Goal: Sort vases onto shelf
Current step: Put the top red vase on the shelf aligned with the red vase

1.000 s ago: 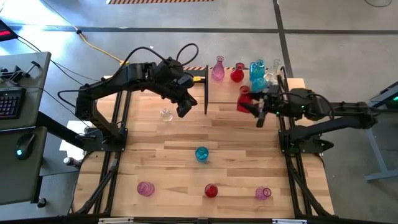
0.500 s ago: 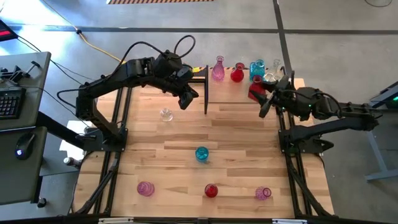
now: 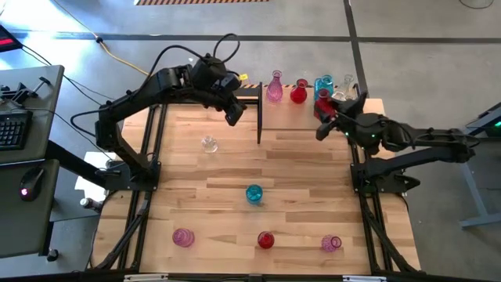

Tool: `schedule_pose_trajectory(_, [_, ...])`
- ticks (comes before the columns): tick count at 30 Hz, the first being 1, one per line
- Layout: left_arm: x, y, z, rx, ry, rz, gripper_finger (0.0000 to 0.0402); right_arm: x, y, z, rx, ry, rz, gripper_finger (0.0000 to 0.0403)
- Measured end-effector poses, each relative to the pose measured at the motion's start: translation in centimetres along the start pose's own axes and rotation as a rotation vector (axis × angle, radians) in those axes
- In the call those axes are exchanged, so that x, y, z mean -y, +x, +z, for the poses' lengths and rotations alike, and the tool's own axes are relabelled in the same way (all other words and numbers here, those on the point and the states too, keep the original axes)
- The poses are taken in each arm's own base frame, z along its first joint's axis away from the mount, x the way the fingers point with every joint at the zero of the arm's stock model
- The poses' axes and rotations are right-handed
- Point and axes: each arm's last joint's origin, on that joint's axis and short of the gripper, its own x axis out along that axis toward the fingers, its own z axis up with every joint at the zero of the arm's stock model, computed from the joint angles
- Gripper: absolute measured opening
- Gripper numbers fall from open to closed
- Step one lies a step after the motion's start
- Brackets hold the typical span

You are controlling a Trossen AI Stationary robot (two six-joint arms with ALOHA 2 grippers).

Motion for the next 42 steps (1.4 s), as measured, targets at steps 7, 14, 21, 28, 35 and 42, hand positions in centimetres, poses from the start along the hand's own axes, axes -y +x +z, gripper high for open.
schedule_pose_trajectory(7, [-1.2,-0.1,0.4,0.011,0.019,0.033,0.0031,-0.5,0.5,-0.3,-0.013,0.055,-0.024,0.0191])
schedule_pose_trajectory(14, [-2.8,-0.3,0.8,0.022,0.050,0.071,0.0031,-1.2,1.4,-0.9,-0.013,0.099,-0.150,0.0191])
schedule_pose_trajectory(21, [-4.6,-0.6,1.3,0.032,0.098,0.116,0.0031,-2.8,2.9,-2.2,-0.027,0.147,-0.234,0.0191])
schedule_pose_trajectory(28, [-6.2,-0.9,1.6,0.035,0.145,0.157,0.0031,-4.7,4.7,-3.9,-0.024,0.185,-0.327,0.0191])
schedule_pose_trajectory(35, [-7.6,-1.3,1.8,0.036,0.195,0.193,0.0031,-6.7,6.4,-5.7,-0.028,0.194,-0.365,0.0191])
schedule_pose_trajectory(42, [-9.0,-1.7,2.0,0.038,0.205,0.227,0.0031,-7.9,7.7,-7.4,0.011,0.210,-0.450,0.0191])
